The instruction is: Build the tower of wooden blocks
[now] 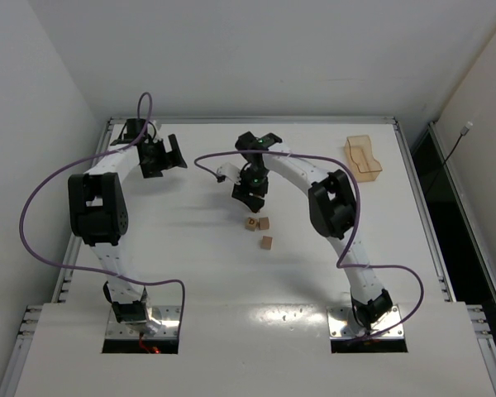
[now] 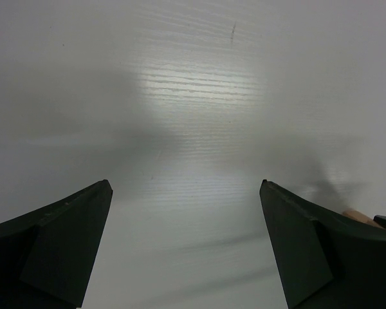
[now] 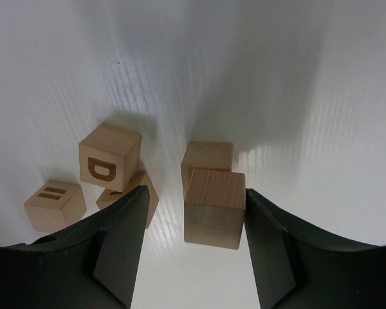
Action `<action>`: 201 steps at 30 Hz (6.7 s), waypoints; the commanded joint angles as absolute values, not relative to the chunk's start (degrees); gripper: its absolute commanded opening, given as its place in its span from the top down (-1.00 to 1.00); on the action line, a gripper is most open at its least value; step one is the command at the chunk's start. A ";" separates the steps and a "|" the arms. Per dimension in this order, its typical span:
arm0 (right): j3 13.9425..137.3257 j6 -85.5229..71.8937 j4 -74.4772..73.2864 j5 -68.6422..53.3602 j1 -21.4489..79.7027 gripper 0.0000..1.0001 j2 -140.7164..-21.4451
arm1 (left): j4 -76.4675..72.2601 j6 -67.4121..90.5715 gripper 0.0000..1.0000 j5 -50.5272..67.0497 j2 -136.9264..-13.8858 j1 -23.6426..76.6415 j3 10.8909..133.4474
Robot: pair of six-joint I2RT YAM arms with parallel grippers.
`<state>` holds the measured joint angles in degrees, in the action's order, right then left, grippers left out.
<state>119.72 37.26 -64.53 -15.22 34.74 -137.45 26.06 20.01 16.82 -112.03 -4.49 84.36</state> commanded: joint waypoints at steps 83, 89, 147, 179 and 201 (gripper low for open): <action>62.31 6.06 -26.37 17.15 4.40 -0.67 -76.63 | 24.96 20.57 -0.32 -5.27 -92.81 42.36 65.91; 62.31 6.06 -26.98 13.89 2.46 -0.67 -77.17 | 24.96 21.71 -0.21 -5.89 -97.90 44.73 68.55; 65.57 7.91 -30.32 -0.43 0.26 -0.62 -82.70 | 50.45 -9.48 1.00 6.60 -98.26 44.12 95.96; 67.76 8.44 -30.85 0.09 0.26 -0.62 -86.13 | 55.55 -10.22 1.00 16.09 -116.20 31.99 109.26; 67.76 8.44 -31.38 0.09 0.26 -0.62 -86.66 | 45.62 31.54 1.00 -18.98 -105.38 46.85 95.54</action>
<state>65.41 7.97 -32.01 0.82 0.49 -86.37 47.57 25.04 -15.86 -108.14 47.72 96.33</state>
